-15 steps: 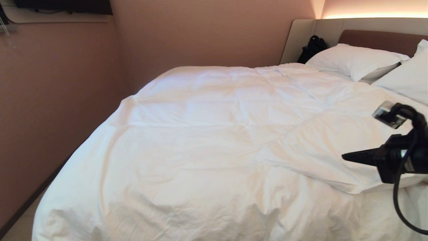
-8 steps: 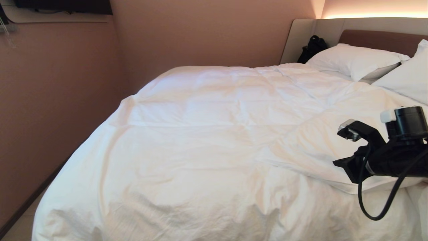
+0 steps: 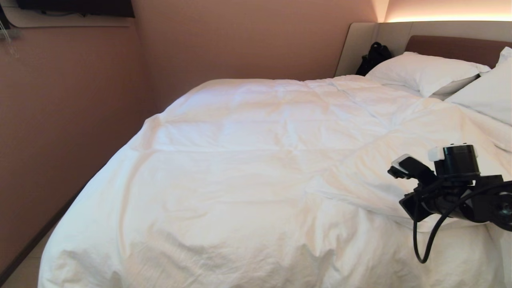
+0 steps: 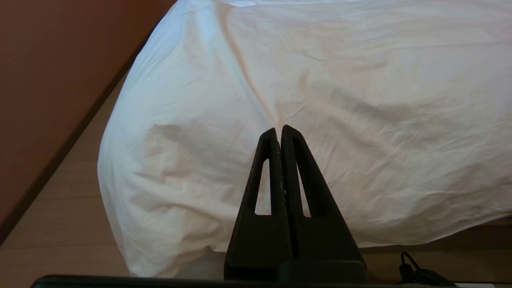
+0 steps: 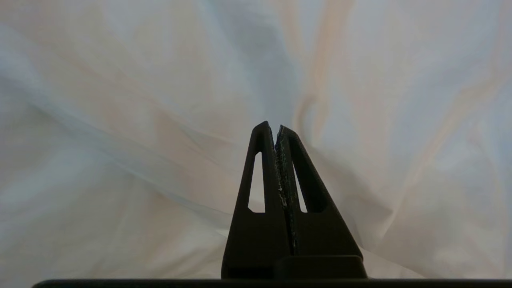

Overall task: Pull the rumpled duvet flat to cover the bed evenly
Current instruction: Flatten the corners of the folded blanket

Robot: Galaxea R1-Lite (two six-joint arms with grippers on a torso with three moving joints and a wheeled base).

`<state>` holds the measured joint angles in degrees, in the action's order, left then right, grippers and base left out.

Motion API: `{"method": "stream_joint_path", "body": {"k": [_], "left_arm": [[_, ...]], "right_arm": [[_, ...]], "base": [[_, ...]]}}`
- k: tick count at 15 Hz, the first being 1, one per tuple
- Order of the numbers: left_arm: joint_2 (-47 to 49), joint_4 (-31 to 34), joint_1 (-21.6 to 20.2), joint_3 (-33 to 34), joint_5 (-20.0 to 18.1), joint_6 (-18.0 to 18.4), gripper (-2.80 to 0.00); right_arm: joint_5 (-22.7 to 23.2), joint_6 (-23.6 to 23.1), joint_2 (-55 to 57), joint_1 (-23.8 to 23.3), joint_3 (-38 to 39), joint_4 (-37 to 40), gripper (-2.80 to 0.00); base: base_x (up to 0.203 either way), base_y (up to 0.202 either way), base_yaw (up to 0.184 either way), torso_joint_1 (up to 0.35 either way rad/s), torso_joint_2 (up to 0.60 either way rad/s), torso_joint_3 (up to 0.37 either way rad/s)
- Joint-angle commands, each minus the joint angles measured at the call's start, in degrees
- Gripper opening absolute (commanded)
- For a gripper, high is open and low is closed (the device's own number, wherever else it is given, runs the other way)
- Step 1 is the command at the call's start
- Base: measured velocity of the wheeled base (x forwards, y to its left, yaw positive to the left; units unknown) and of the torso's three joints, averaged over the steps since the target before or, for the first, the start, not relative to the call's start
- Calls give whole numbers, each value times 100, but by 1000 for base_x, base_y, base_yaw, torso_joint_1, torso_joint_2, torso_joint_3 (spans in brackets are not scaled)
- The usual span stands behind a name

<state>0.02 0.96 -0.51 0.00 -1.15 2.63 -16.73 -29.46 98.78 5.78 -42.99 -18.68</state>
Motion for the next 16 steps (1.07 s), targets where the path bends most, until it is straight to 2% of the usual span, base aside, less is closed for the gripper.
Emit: {"method": "stream_joint_path", "body": {"k": [1, 2, 3, 16], "left_arm": [[-2, 0, -2, 0, 0, 1, -280], [-2, 0, -2, 0, 0, 1, -280], [-2, 0, -2, 0, 0, 1, -280], [-2, 0, -2, 0, 0, 1, -280]], "right_arm": [[-607, -16, -24, 296, 171, -486, -280], [-663, -15, -22, 337, 195, -484, -280], [-726, -15, -17, 357, 199, -479, 0], [-815, -46, 476, 863, 492, -568, 0]], "base": [[0, 0, 0, 0, 0, 0], [0, 0, 0, 0, 0, 0], [0, 0, 0, 0, 0, 0], [0, 0, 0, 0, 0, 0]]}}
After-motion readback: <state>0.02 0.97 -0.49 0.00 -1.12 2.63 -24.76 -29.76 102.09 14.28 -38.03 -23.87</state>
